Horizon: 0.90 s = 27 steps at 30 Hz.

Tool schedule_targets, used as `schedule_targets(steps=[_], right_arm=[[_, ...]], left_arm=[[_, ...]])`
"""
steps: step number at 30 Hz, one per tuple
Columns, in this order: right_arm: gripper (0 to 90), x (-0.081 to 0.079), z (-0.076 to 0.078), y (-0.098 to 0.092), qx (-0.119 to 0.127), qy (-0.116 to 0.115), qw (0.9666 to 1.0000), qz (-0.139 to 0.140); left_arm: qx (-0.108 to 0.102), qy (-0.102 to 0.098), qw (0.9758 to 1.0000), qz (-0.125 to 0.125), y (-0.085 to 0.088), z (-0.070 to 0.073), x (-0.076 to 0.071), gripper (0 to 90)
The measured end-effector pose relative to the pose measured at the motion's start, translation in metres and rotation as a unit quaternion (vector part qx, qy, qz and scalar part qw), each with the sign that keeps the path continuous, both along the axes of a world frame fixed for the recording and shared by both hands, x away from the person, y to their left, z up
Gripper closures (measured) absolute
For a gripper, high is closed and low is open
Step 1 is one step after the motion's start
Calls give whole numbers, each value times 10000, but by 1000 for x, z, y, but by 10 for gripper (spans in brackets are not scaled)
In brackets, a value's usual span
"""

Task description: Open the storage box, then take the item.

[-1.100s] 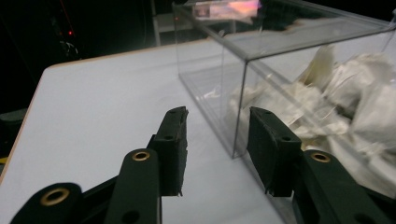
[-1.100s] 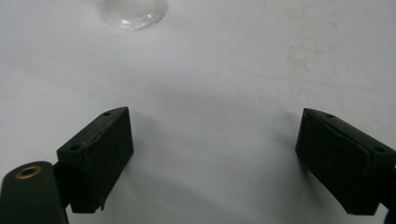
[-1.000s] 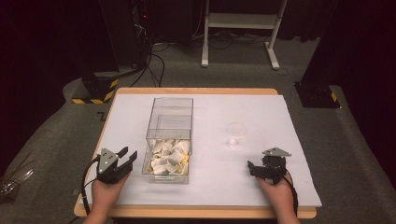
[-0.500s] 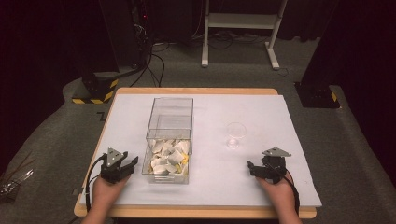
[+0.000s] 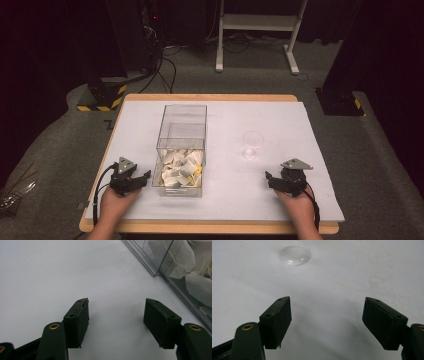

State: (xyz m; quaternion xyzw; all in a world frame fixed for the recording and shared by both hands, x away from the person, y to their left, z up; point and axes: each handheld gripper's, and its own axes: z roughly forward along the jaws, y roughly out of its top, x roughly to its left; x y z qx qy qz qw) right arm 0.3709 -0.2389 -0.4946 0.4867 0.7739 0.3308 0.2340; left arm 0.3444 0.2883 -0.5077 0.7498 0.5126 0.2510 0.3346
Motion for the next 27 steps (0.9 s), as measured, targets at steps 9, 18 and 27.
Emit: schedule_targets(steps=[9, 18, 27], right_arm=[[277, -6, 14, 13, 190, -243, 9993, 219], [324, -9, 23, 31, 304, -347, 9978, 467], [339, -13, 34, 49, 427, -516, 9952, 715]], left_arm=[[-93, 60, 9999, 48, 1, 0, 1, 357], [-57, 60, 9999, 78, 1, 0, 1, 336], [-85, 73, 9999, 79, 1, 0, 2, 334]])
